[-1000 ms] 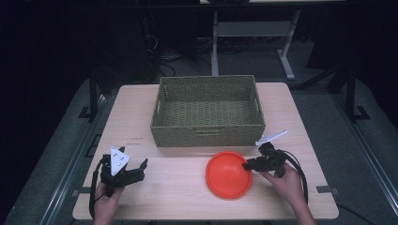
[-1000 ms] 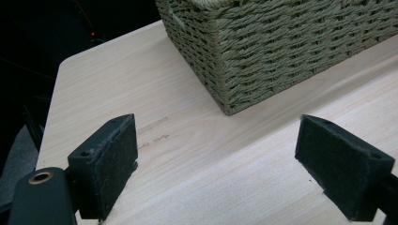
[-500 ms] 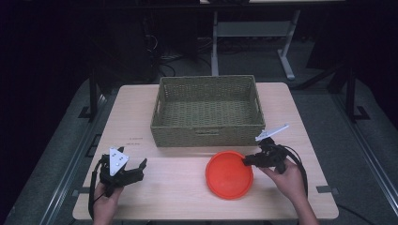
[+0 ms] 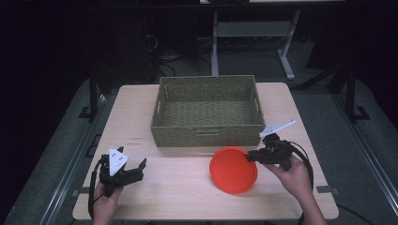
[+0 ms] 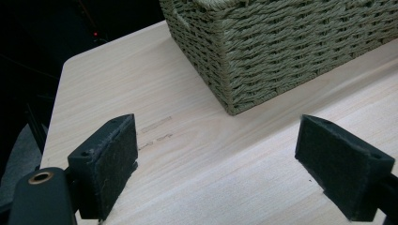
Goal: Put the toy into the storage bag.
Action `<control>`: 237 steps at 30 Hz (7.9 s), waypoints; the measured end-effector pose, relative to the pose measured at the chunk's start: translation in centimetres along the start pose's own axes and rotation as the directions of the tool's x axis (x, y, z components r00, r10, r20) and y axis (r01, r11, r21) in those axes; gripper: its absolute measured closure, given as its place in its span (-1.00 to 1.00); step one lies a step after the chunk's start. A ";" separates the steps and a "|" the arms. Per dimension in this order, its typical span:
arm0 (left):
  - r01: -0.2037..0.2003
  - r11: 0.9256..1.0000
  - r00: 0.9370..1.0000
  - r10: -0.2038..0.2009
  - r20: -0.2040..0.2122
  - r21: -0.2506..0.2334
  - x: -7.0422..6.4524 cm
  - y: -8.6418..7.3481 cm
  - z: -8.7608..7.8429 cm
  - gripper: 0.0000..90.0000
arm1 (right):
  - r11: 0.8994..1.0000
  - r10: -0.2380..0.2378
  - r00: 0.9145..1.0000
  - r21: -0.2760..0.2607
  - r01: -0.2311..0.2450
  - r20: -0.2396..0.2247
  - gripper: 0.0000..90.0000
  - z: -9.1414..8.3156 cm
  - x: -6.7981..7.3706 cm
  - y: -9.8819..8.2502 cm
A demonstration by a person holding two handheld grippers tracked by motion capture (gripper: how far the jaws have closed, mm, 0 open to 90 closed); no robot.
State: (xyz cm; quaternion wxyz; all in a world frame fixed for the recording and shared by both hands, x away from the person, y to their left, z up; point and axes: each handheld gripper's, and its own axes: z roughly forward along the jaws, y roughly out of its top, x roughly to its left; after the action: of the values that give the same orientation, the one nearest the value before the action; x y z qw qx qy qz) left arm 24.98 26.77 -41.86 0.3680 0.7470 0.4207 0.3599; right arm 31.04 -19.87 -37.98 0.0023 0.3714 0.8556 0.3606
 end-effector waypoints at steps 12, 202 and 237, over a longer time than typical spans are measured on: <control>0.002 1.000 1.000 -0.002 -0.001 0.002 0.0 0.0 0.0 -0.71 | 0.999 -0.019 1.000 -0.030 0.020 0.004 0.82 -1.9 0.1 1.1; 0.008 1.000 1.000 -0.008 -0.007 -0.011 0.3 -0.1 -0.3 -0.71 | 0.984 0.164 0.980 -0.089 -0.154 0.113 0.81 -1.5 -7.9 19.6; 0.008 1.000 1.000 -0.008 -0.005 -0.007 0.3 0.0 -0.3 -0.71 | 0.974 0.227 0.967 -0.008 -0.228 0.117 0.80 4.2 -9.4 18.2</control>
State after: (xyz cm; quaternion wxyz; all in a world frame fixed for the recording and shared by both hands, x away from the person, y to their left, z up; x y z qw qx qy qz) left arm 24.83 27.17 -41.67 0.3708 0.7431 0.4237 0.3618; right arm 50.56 -14.81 -32.28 0.0098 0.4877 0.8067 0.3337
